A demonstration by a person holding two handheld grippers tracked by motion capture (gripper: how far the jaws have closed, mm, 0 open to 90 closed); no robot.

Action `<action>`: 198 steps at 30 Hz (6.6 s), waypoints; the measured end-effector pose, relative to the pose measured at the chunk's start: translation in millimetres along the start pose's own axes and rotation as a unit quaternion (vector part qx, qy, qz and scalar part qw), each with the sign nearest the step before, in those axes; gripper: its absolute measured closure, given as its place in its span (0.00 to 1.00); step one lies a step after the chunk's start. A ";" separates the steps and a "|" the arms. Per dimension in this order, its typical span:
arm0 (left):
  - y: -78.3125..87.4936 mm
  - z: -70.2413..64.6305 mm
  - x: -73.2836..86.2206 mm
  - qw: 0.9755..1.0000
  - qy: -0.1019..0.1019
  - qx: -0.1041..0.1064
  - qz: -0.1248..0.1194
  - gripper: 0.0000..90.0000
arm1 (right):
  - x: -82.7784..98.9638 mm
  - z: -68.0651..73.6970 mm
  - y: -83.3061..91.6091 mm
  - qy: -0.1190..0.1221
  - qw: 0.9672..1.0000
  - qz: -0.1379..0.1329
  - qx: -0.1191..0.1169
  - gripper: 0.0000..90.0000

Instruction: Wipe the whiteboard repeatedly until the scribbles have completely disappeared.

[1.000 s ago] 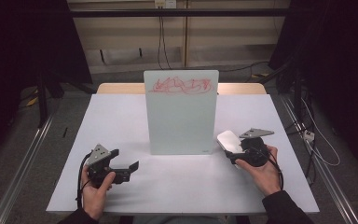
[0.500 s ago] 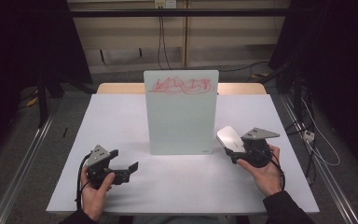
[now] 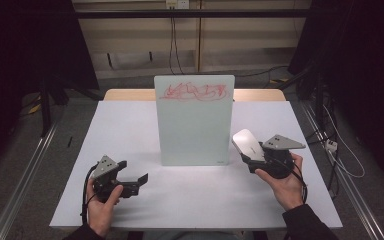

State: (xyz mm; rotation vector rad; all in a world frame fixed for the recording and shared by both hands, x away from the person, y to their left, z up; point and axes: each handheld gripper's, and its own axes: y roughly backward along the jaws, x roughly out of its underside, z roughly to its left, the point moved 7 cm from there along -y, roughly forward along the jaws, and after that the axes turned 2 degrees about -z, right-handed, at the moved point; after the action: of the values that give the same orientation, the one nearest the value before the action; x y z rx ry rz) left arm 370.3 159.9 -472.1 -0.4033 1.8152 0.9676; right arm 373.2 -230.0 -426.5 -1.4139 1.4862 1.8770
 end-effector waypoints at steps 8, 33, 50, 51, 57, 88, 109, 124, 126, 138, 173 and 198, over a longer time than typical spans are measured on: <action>0.2 -0.1 -0.3 1.000 0.002 0.000 -0.003 0.05 | -17.6 6.2 9.3 0.021 0.999 -0.042 0.000 0.35; -0.8 -2.7 -1.5 1.000 -0.004 0.003 -0.001 0.05 | -103.2 28.9 4.0 0.076 0.987 -0.140 0.005 0.35; -0.7 -2.4 -1.2 1.000 -0.004 0.004 -0.001 0.05 | -137.0 18.4 -27.7 0.092 0.981 -0.166 0.046 0.35; -0.8 -2.5 -1.2 1.000 -0.004 0.004 -0.001 0.05 | -136.3 18.8 -28.9 0.094 0.981 -0.163 0.048 0.35; -1.0 -2.8 -1.3 1.000 -0.004 0.005 -0.001 0.05 | -133.9 19.4 -35.5 0.106 0.981 -0.150 0.061 0.35; -1.0 -2.9 -1.4 1.000 -0.004 0.005 -0.001 0.05 | -134.4 33.2 -48.3 0.123 0.981 -0.139 0.058 0.35; -1.0 -2.8 -1.7 1.000 -0.004 0.006 -0.002 0.05 | -145.9 30.8 -46.8 0.111 0.980 -0.151 0.072 0.35; -1.4 -2.5 -0.9 1.000 -0.007 0.007 0.002 0.05 | -138.3 58.1 -61.3 0.153 0.979 -0.128 0.048 0.35; -1.3 -2.7 -1.1 1.000 -0.006 0.007 0.001 0.05 | -146.8 47.5 -55.4 0.145 0.978 -0.137 0.065 0.35; -0.6 -3.1 -1.8 1.000 -0.004 0.007 -0.002 0.05 | -147.1 69.9 -68.0 0.160 0.977 -0.135 0.046 0.35; -1.0 -4.1 -2.0 1.000 -0.004 0.008 -0.002 0.05 | -132.0 85.4 -76.5 0.169 0.978 -0.119 0.021 0.35; -0.3 -4.0 -2.5 1.000 -0.006 0.009 -0.003 0.05 | -151.3 104.6 -86.8 0.182 0.976 -0.120 0.005 0.35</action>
State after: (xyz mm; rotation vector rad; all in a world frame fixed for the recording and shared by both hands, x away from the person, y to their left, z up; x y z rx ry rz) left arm 369.2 156.3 -469.3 -0.3909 1.8098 0.9456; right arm 455.6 -61.5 -348.0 -1.9165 1.3975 1.5207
